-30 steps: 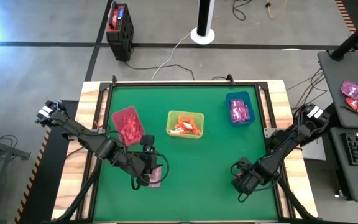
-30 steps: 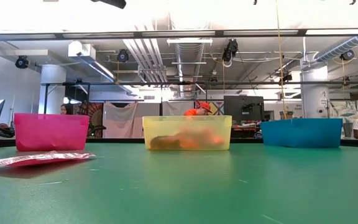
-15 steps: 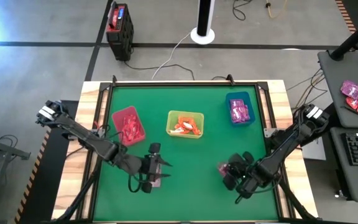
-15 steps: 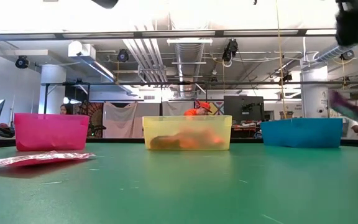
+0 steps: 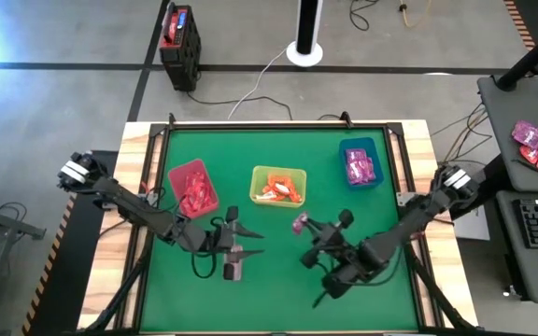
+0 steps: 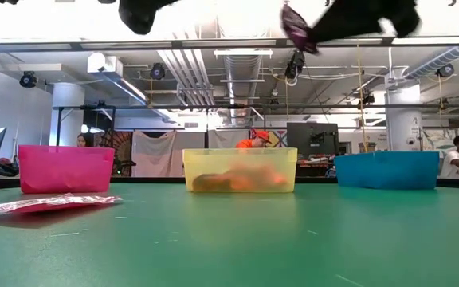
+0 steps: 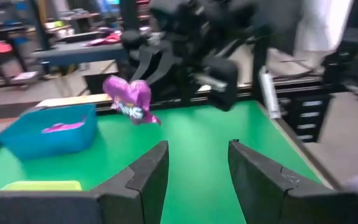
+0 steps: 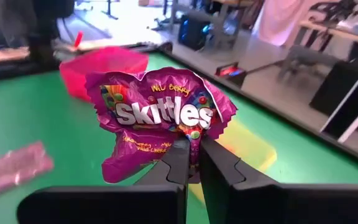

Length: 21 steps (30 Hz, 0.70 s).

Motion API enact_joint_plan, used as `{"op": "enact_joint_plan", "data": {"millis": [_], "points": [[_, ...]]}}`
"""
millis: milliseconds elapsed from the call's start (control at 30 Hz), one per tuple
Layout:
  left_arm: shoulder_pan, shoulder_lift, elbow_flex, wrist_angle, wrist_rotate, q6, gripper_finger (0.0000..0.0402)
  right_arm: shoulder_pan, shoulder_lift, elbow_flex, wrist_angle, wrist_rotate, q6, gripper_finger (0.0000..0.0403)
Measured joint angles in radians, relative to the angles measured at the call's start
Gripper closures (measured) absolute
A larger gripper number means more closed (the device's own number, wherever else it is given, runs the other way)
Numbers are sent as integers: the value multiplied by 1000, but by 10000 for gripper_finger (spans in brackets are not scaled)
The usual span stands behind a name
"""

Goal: Sort candy by brand, put in halloween buckets
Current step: Put the purple candy into the blue bin

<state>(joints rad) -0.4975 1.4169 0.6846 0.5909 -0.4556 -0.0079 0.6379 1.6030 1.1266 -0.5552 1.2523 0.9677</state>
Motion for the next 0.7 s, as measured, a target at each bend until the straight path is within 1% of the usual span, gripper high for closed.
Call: {"op": "enact_joint_plan", "data": {"millis": [167, 300, 400, 433, 567, 700], "points": [[7, 79, 36, 2, -96, -9, 245, -52, 108, 161, 11, 18, -147, 386], [24, 135, 78, -1, -129, -47, 222, -63, 192, 271, 9, 36, -275, 386], [25, 151, 98, -4, -221, -62, 205, -63, 235, 327, 0, 35, -332, 386], [25, 151, 101, -6, -232, -65, 200, -63, 245, 342, 4, 37, -339, 386], [25, 151, 104, -8, -193, -63, 186, -63, 268, 370, 7, 58, -364, 386], [25, 150, 104, -5, -190, -71, 183, -63, 272, 370, 15, 59, -377, 386]]}}
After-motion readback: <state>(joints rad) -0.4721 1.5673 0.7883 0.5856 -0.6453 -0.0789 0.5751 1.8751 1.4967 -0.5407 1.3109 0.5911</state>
